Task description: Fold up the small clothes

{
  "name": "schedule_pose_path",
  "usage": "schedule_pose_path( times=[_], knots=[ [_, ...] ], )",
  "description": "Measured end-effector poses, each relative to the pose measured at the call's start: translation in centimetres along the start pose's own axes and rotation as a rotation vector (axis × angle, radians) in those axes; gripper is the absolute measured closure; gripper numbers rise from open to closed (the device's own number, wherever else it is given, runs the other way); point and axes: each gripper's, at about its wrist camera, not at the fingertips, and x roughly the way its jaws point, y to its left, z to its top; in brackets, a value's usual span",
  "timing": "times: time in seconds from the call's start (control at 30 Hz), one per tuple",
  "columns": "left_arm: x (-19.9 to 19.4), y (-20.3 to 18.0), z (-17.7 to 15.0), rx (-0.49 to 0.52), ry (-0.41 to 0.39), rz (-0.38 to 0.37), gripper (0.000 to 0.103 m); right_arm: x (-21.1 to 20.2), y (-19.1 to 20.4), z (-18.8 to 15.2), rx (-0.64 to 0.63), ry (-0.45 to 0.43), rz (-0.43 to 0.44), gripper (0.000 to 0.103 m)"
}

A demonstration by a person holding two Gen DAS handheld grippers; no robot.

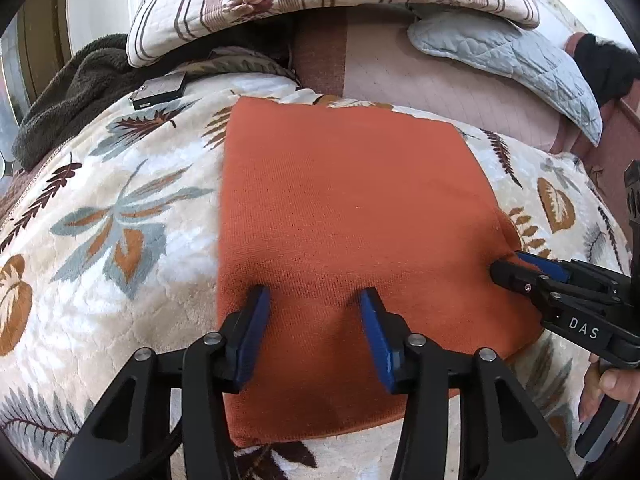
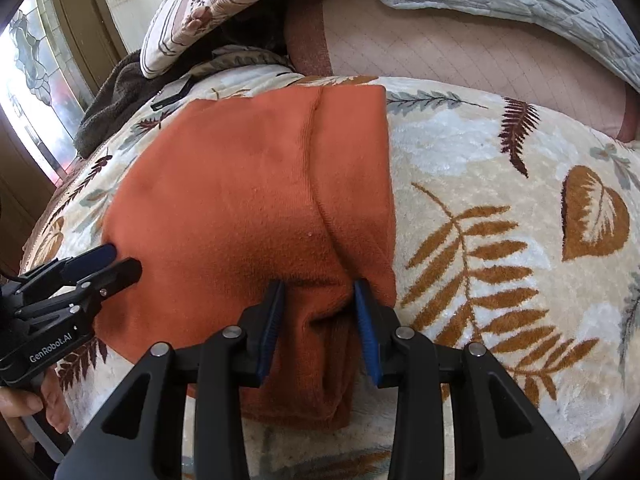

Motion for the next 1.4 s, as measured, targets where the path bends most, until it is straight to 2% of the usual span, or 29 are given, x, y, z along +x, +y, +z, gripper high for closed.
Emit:
schedule_pose_path(
  times=[0.1, 0.27, 0.47, 0.7, 0.8, 0.83, 0.9, 0.93, 1.1, 1.4],
  knots=[
    [-0.7, 0.0, -0.1, -0.008, -0.007, -0.003, 0.052, -1.0, 0.1, 0.1, 0.016, -0.007, 0.003, 0.065],
    [-2.5, 0.1, -0.6, -0.029, -0.035, 0.004, 0.032, -2.8, 0.9, -0.4, 0.011, -0.018, 0.007, 0.057],
    [-4.8, 0.7, -1.8, -0.031, -0.079, 0.02, 0.023, -4.8, 1.8, -1.5, -0.023, -0.046, -0.019, 0.046],
    [-7.3, 0.6, -3.1, -0.021, -0.107, 0.038, 0.018, -7.3, 2.5, -3.3, -0.019, -0.085, -0.024, 0.026],
    [-8.2, 0.4, -3.7, -0.003, -0.114, 0.041, 0.009, -8.2, 2.8, -3.9, -0.014, -0.101, -0.022, 0.017],
    [-8.5, 0.3, -3.9, 0.001, -0.114, 0.041, 0.002, -8.5, 2.9, -4.1, -0.009, -0.107, -0.02, 0.014],
    [-9.4, 0.2, -4.4, 0.0, -0.131, 0.051, 0.001, -9.2, 3.1, -4.5, 0.004, -0.119, -0.016, 0.008],
    [-9.8, 0.2, -4.6, 0.0, -0.138, 0.056, 0.001, -9.6, 3.2, -4.8, 0.009, -0.124, -0.013, 0.001],
    [-11.8, 0.0, -5.6, 0.004, -0.16, 0.067, 0.001, -11.1, 3.8, -6.0, 0.018, -0.136, -0.015, 0.0],
    [-15.4, -0.7, -7.6, 0.056, -0.207, 0.1, 0.0, -14.0, 4.6, -8.1, 0.009, -0.15, -0.073, 0.0]
  ],
)
